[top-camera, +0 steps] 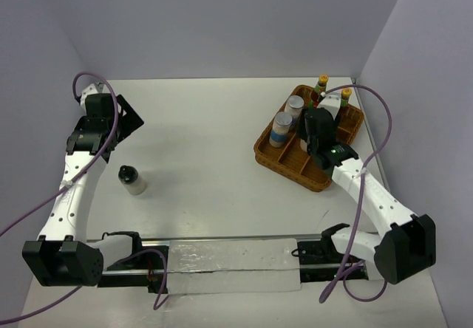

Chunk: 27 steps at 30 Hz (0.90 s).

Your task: Organize the condiment bottles

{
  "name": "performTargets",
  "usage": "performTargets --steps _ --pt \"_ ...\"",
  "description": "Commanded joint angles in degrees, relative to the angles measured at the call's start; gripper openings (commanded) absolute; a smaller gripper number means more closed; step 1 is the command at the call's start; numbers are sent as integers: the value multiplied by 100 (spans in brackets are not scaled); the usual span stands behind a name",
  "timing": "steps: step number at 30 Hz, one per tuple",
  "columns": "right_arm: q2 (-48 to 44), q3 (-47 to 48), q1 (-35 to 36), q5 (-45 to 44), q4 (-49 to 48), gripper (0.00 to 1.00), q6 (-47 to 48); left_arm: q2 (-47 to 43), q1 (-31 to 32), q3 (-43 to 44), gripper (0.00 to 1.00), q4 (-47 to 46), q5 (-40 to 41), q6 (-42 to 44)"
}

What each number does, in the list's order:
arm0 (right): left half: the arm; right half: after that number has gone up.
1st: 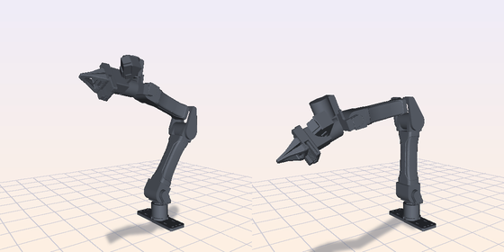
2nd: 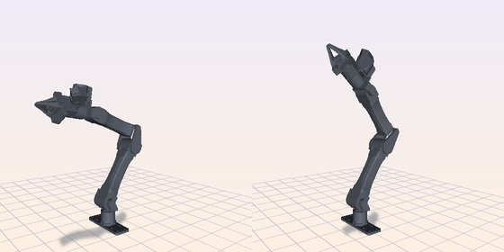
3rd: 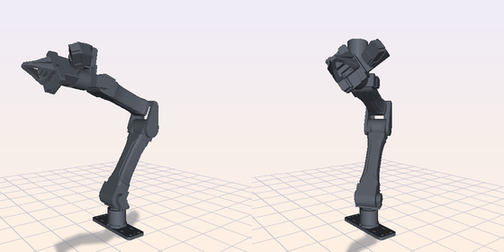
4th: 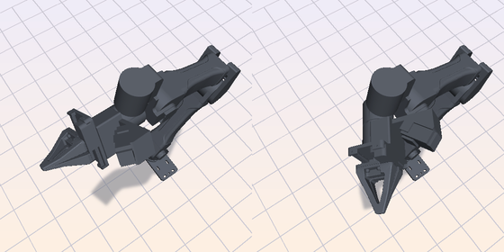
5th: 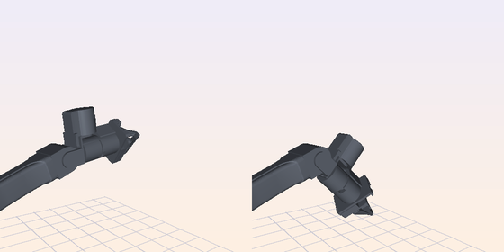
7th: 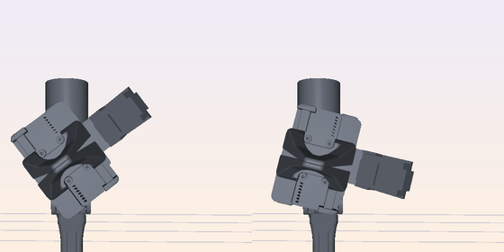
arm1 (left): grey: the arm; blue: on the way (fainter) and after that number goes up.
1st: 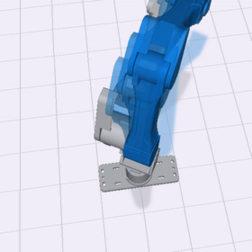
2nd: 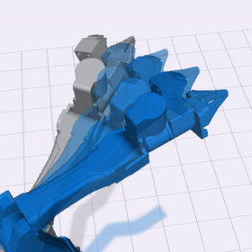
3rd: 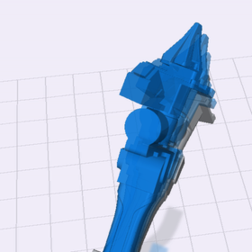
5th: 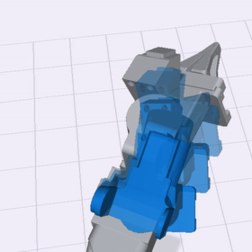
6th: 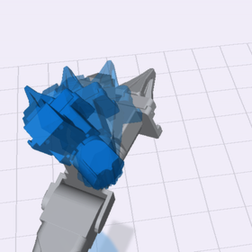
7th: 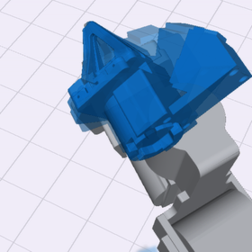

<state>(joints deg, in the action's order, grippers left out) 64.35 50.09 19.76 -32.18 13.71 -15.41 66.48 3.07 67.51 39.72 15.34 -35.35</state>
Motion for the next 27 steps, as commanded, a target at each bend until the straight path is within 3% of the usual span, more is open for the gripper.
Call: performTargets --steps 1,15,23,27 --pt "421 92 -125 -225 -1203 44 -6 40 36 96 100 -115 3 10" --pt "1505 1 -437 -192 -2124 44 -6 285 36 132 99 -157 66 2" --pt "1630 -244 -431 -113 -2355 46 -6 359 43 175 100 -147 66 -7" --pt "1598 -395 -429 -120 -2402 51 -6 366 36 176 100 -141 40 -7"
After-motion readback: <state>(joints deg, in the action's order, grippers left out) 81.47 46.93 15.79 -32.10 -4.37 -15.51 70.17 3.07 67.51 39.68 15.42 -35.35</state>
